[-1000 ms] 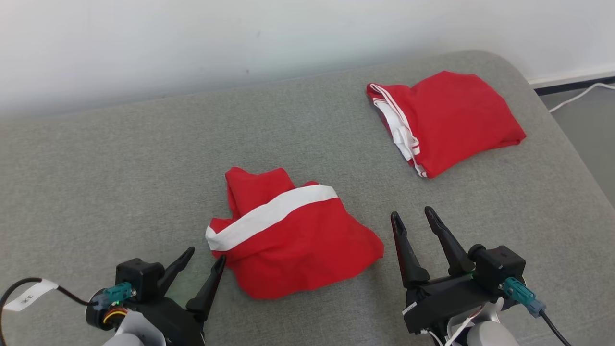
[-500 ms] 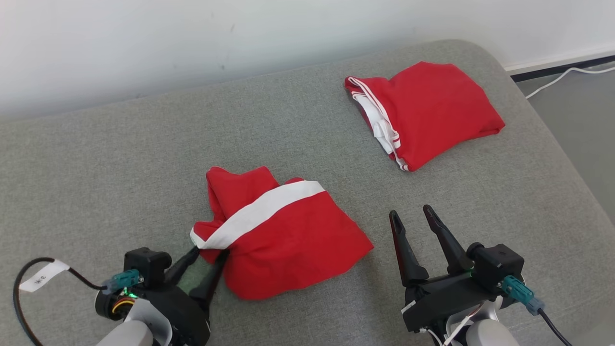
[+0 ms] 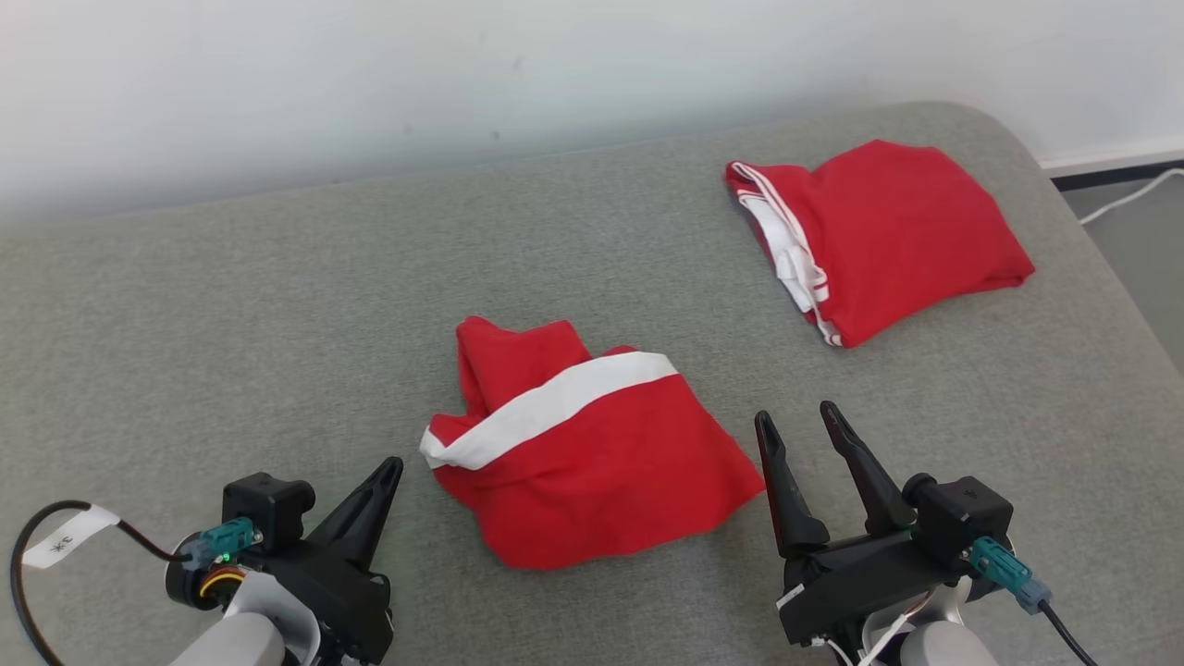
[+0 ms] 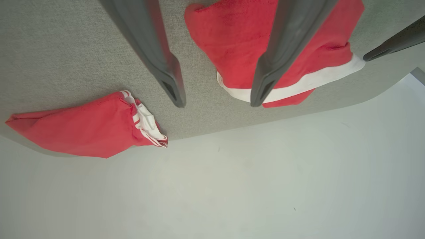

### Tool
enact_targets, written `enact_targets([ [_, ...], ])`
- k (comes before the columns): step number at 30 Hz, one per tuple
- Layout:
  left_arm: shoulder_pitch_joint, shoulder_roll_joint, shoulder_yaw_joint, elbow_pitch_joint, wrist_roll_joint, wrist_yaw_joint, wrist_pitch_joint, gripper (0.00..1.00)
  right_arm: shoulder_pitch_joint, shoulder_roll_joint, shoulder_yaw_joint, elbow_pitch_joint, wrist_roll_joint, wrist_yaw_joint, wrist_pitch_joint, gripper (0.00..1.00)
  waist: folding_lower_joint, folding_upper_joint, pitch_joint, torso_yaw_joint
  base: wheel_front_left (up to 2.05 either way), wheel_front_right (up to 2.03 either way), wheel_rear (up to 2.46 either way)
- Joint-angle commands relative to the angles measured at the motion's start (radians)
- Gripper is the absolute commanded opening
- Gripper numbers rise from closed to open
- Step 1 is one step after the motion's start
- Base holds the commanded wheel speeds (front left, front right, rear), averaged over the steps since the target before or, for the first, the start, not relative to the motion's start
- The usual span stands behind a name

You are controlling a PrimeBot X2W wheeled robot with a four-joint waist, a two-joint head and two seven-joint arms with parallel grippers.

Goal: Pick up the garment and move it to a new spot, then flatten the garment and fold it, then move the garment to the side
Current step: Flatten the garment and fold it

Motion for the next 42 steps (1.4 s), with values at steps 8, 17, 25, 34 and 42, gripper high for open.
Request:
enact_targets([
  [8, -0.007, 0.018, -0.019, -0.027, 0.036, 0.026, 0.008, 1.00, 0.004, -0.003, 0.001, 0.000, 0.002, -0.001, 0.001, 1.00, 0.0000, 0.0000, -0.001, 0.018, 0.00, 0.00, 0.00],
  [17, -0.029, 0.043, -0.040, -0.077, 0.059, 0.037, 0.046, 1.00, -0.002, -0.001, 0.006, 0.004, 0.007, -0.001, -0.001, 1.00, 0.0000, 0.0000, 0.004, -0.001, 0.00, 0.00, 0.00],
  [25, -0.059, 0.051, -0.059, -0.073, 0.078, 0.032, 0.068, 1.00, -0.015, -0.002, 0.005, 0.011, 0.011, -0.001, -0.007, 1.00, 0.0000, 0.0000, 0.019, -0.044, 0.00, 0.00, 0.00],
  [34, -0.091, 0.037, -0.084, -0.026, 0.082, 0.002, 0.089, 1.00, -0.023, 0.000, 0.010, 0.021, 0.012, -0.001, -0.014, 1.00, 0.0000, 0.0000, 0.030, -0.086, 0.00, 0.00, 0.00],
  [42, -0.097, 0.009, -0.084, 0.034, 0.072, -0.012, 0.048, 0.00, -0.008, 0.002, -0.004, 0.026, 0.002, -0.001, -0.022, 1.00, 0.0000, 0.0000, 0.024, -0.078, 0.00, 0.00, 0.00],
])
